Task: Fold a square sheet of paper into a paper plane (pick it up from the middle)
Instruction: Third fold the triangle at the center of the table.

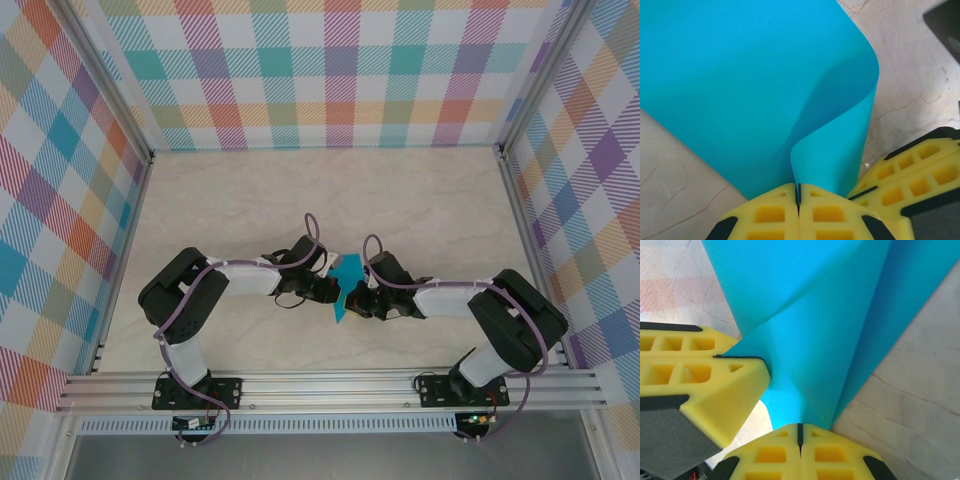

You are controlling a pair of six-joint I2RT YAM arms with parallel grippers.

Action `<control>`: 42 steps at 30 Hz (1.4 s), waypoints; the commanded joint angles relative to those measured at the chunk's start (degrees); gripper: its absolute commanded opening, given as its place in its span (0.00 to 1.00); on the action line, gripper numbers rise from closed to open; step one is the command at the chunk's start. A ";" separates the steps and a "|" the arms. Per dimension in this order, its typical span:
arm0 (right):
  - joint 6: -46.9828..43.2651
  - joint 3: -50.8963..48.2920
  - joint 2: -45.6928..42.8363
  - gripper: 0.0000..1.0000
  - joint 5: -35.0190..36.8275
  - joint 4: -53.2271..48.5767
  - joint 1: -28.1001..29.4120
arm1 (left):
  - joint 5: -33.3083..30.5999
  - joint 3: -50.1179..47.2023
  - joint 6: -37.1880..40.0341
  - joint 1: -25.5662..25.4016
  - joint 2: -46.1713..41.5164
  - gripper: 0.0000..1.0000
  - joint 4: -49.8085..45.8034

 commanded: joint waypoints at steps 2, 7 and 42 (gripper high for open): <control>-3.09 3.37 -1.54 0.00 0.63 -2.61 -1.68 | -0.63 -0.39 1.33 0.06 2.25 0.03 -4.82; -3.28 4.24 2.64 0.00 -0.24 -1.07 -3.42 | -0.67 -0.09 1.28 0.05 2.42 0.03 -4.99; -7.50 8.01 9.61 0.00 -2.34 -3.17 -10.28 | -1.20 -0.36 1.94 0.08 2.38 0.03 -6.30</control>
